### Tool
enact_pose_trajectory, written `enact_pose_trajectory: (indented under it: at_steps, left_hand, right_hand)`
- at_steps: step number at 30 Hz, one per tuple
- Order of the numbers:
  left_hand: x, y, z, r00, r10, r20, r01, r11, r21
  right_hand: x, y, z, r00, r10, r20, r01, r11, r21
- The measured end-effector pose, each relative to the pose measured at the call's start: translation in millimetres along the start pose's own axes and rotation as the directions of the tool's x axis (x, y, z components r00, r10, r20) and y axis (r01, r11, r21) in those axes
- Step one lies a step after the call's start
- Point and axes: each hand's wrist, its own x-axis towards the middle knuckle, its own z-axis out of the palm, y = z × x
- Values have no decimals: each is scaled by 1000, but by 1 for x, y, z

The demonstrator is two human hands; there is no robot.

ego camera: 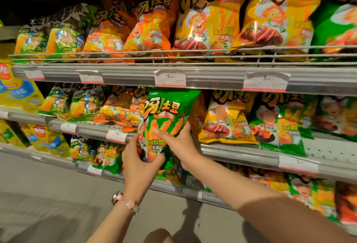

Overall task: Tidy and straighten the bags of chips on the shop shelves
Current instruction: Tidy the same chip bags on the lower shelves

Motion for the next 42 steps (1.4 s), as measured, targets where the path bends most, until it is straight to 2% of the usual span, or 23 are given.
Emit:
enact_pose_trajectory:
  at_steps: [4,7,14,17,19,23,26,28,30,36,42]
  left_hand:
    - [-12,10,16,990,87,113,-93,994,50]
    - [-15,12,21,957,170,234,-184,982,39]
    - [12,38,52,969,117,218,-105,992,-63]
    - [19,53,76,957,150,248,-129,987,-98]
    - [19,62,92,940,220,262,-204,975,-87]
    - [9,84,128,835,437,336,-465,885,5]
    - [0,102,158,700,555,450,-669,730,141]
    - [-4,112,179,640,485,596,-725,637,260]
    - [-7,116,200,628,373,683,-742,553,380]
    - [-8,113,233,697,216,684,-694,444,567]
    - [-9,113,236,714,176,678,-671,447,591]
  right_hand:
    - [-9,0,-36,995,-80,-52,75,993,-88]
    - [-14,-4,-69,993,-91,-73,81,989,-122]
    - [-36,-18,-158,995,59,-86,-62,997,-35]
    - [-48,-30,-202,992,69,-106,-72,997,-23]
    - [-55,-37,-232,986,64,-152,-64,998,2]
    - [-69,-48,-286,968,56,-243,-39,997,72]
    - [-75,-55,-322,963,26,-267,-13,999,50]
    - [-76,-58,-346,955,7,-295,3,999,33]
    - [-78,-61,-370,948,-8,-318,13,1000,13]
    - [-71,-69,-429,909,-88,-406,82,996,-33]
    - [-50,-57,-450,870,-66,-489,-2,990,-138]
